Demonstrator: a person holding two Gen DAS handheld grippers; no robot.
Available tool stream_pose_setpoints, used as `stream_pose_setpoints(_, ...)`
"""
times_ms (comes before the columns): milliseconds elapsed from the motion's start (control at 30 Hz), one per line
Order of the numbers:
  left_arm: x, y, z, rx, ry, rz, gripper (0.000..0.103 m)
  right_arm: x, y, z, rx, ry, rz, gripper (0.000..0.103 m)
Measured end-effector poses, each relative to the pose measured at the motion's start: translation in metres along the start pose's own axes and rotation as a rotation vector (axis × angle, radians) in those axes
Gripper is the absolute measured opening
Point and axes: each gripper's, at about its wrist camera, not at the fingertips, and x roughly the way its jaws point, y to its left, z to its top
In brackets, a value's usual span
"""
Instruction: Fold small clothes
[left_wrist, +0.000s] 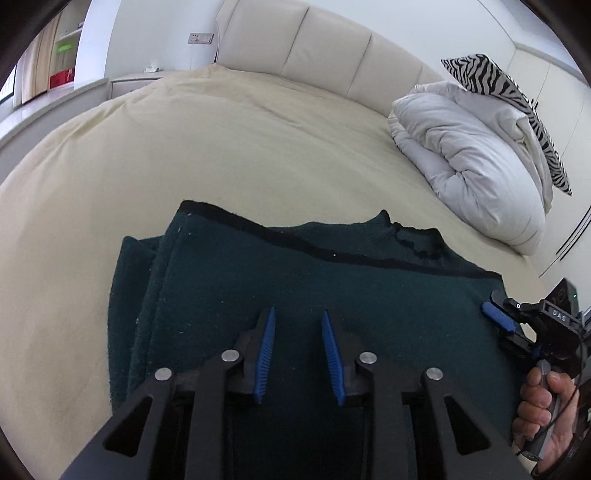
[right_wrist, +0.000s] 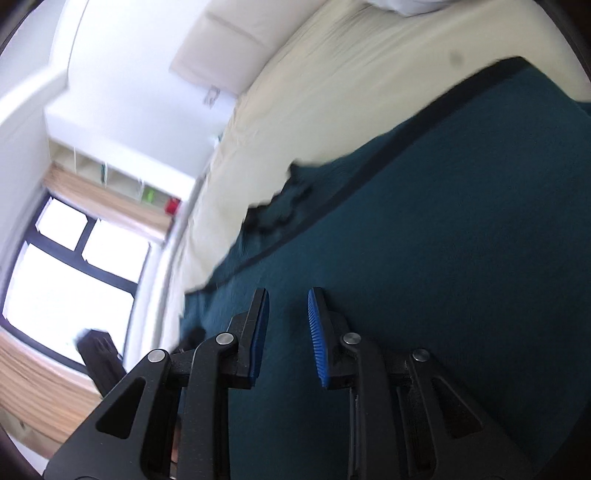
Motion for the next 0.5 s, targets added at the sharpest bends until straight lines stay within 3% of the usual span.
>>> stream_pose_setpoints(67,0.000,0.006,0.001,-0.022,0.000,-0.019,0.024,-0.018,-0.031,0.015,0.087,-0.070,0.053,0.014)
stream_pose_setpoints(200,-0.002,0.010,0.001,-0.045,-0.010,-0.041,0.024,-0.063,-0.069,0.025,0.143,-0.225,0.041,0.009)
stream_pose_setpoints(300,-0.008,0.012,-0.002,-0.060,-0.015,-0.035,0.024,-0.088,-0.077,0.023,0.108,-0.296,-0.058,0.009)
stream_pose_setpoints(400,-0.022,0.012,-0.009,-0.068,-0.014,-0.019,0.024,-0.123,-0.093,0.017,0.177,-0.352,-0.152,0.013)
stream_pose_setpoints(467,-0.037,0.006,-0.019,-0.060,-0.018,0.005,0.031,-0.146,-0.091,0.007,0.203,-0.375,-0.194,0.017)
stream_pose_setpoints(500,-0.047,-0.001,-0.025,-0.060,-0.031,-0.006,0.040,-0.157,-0.084,-0.001,0.196,-0.377,-0.210,0.018)
